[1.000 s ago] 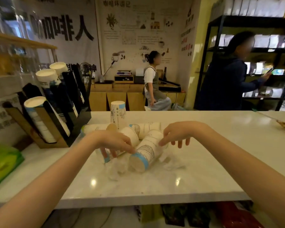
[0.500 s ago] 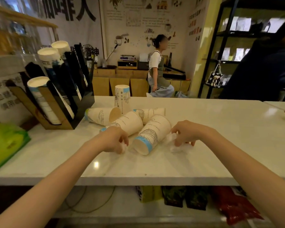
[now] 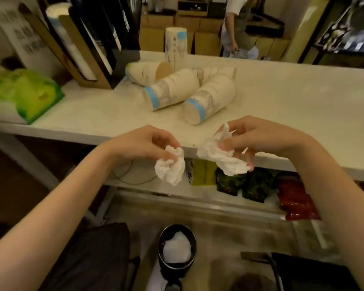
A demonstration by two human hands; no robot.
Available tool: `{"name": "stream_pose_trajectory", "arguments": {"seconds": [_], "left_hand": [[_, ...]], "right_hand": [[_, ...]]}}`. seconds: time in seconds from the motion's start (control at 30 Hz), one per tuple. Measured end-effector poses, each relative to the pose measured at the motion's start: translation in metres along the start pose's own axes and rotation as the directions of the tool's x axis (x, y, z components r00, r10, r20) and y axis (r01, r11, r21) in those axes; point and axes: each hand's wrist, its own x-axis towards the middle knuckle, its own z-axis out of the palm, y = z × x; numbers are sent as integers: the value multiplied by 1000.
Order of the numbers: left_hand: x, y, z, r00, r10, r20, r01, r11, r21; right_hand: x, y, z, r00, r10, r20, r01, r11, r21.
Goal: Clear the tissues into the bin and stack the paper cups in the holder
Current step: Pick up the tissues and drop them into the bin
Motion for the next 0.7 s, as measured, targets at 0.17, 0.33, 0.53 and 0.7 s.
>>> {"name": "stream_pose_trajectory", "arguments": {"seconds": [0.17, 0.33, 0.53, 0.7], "left_hand": [[-9, -74, 78, 973, -183, 141, 191, 981, -44], [-8, -163, 162, 924, -360, 128, 376, 917, -137], [23, -296, 261, 828, -561, 8, 532, 779, -331], [68, -409, 343, 651, -756, -68, 626, 586, -515]], "right_hand": [[6, 53, 65, 977, -24, 212, 5, 996, 90], [41, 155, 141, 952, 144, 270, -180, 977, 114], [89, 311, 237, 905, 408, 118, -422, 832, 360], [145, 435, 323, 743, 662, 102, -543, 507, 669]]}}
